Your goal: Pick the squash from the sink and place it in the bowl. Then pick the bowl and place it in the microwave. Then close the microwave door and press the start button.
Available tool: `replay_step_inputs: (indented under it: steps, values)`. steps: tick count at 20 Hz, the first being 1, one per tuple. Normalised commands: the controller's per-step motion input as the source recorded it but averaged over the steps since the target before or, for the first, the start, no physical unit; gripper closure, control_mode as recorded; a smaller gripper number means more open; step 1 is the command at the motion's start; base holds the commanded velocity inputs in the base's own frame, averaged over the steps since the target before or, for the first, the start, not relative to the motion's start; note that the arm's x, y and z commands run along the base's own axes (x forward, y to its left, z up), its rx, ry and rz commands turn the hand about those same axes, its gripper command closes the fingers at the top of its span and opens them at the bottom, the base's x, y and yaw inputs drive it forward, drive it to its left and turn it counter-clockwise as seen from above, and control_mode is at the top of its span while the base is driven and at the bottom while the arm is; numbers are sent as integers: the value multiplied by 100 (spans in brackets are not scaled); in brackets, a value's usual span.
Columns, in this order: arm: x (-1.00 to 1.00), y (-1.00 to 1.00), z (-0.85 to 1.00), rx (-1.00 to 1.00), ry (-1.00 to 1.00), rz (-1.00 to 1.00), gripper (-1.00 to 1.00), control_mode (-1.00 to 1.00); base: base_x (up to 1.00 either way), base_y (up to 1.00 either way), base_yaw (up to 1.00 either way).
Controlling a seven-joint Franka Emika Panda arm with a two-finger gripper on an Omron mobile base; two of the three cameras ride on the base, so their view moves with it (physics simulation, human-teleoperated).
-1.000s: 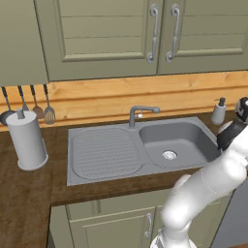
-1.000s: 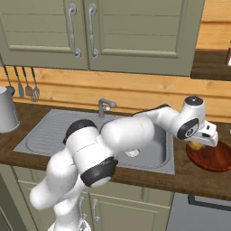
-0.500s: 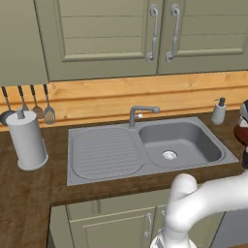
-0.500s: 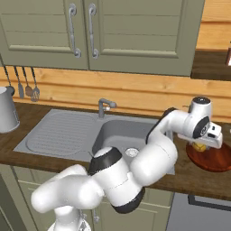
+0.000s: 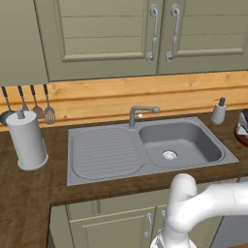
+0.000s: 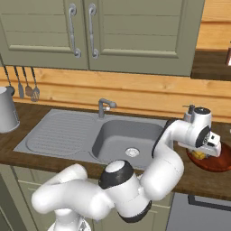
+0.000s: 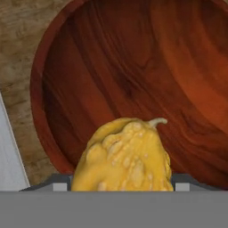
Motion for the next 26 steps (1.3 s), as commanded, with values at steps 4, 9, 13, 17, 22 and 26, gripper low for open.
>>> replay_step_inputs:
  steps: [4,9,13,17,22,26]
  values:
    - [5,-8,-43,0,0,0,100,-100,0,0,0]
    - [27,-3,-35,0,0,0,-100,-100,0,0,0]
    - [14,1,-5,0,0,0,-100,-100,0,0,0]
    - [0,1,0,0,-1,0,-100,-100,0,0,0]
    - [-2,20,7,0,-3,0,-100,-100,0,0,0]
    - [-17,40,29,-5,-2,0,-100,-100,0,0,0]
